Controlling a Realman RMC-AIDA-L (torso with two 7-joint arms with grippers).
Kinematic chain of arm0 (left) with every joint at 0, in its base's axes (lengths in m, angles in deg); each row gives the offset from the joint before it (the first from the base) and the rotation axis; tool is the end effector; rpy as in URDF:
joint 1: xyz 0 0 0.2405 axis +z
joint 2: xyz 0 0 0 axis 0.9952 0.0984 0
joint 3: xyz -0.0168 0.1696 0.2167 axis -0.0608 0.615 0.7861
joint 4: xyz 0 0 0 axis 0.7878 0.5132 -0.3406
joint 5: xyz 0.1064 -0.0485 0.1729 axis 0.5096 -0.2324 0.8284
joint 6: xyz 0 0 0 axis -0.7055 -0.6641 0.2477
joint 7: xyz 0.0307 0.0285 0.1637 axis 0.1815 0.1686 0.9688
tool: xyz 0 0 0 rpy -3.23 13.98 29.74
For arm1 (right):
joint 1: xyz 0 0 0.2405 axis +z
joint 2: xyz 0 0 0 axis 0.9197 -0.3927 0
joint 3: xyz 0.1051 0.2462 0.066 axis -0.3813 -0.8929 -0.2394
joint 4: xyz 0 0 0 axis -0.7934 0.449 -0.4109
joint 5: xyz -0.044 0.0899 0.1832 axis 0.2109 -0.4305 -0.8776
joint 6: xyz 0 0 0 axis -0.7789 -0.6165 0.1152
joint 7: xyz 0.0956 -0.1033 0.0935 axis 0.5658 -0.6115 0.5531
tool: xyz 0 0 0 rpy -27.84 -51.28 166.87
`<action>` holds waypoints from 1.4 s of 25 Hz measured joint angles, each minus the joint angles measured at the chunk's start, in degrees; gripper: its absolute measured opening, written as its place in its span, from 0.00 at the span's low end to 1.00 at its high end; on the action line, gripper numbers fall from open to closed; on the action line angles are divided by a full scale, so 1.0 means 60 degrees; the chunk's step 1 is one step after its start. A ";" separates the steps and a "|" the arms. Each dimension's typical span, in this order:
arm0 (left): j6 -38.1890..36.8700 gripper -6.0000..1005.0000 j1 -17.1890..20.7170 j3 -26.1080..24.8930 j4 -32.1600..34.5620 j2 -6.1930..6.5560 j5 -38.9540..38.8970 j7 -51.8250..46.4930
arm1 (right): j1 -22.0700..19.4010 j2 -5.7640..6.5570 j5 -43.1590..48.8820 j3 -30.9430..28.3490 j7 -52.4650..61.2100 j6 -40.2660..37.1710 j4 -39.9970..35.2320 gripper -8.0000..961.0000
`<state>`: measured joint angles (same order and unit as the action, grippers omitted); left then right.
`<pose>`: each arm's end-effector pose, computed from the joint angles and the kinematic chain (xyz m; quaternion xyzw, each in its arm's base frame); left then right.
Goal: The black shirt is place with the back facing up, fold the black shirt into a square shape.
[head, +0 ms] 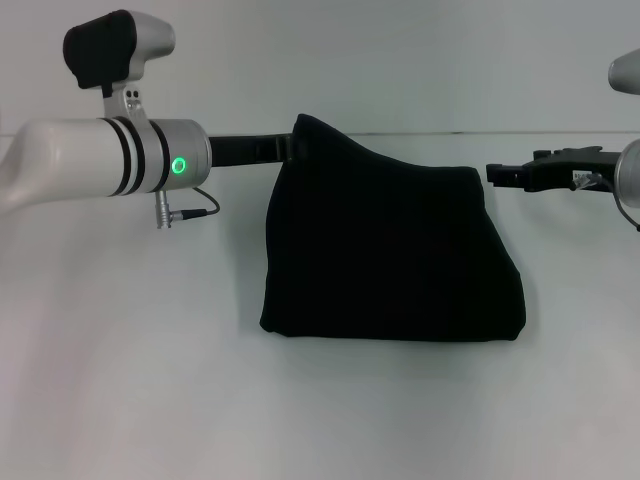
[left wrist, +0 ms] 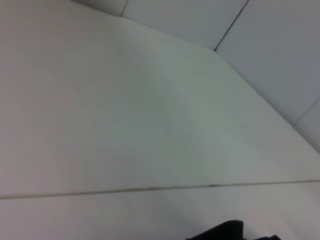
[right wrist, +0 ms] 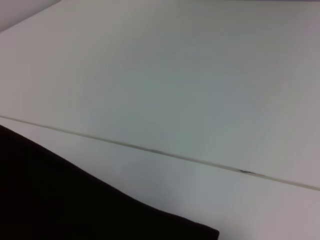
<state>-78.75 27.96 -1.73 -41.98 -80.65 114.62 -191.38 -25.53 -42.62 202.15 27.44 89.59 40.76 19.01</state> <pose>-0.1989 0.4917 -0.0685 -0.8176 -0.4747 -0.2037 0.2543 0.2699 0.4766 -0.0156 -0.8389 0.3821 0.0870 0.3777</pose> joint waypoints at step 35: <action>-0.2671 0.33 0.1892 -0.0123 0.3204 -0.0192 -0.1010 0.0395 | -0.0269 0.0181 -0.0558 -0.0112 -0.0155 -0.1624 -0.0986 0.84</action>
<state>-94.77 39.32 -2.47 -22.75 -81.80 108.56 -189.01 -27.15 -41.53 198.80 26.77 88.66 31.02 13.09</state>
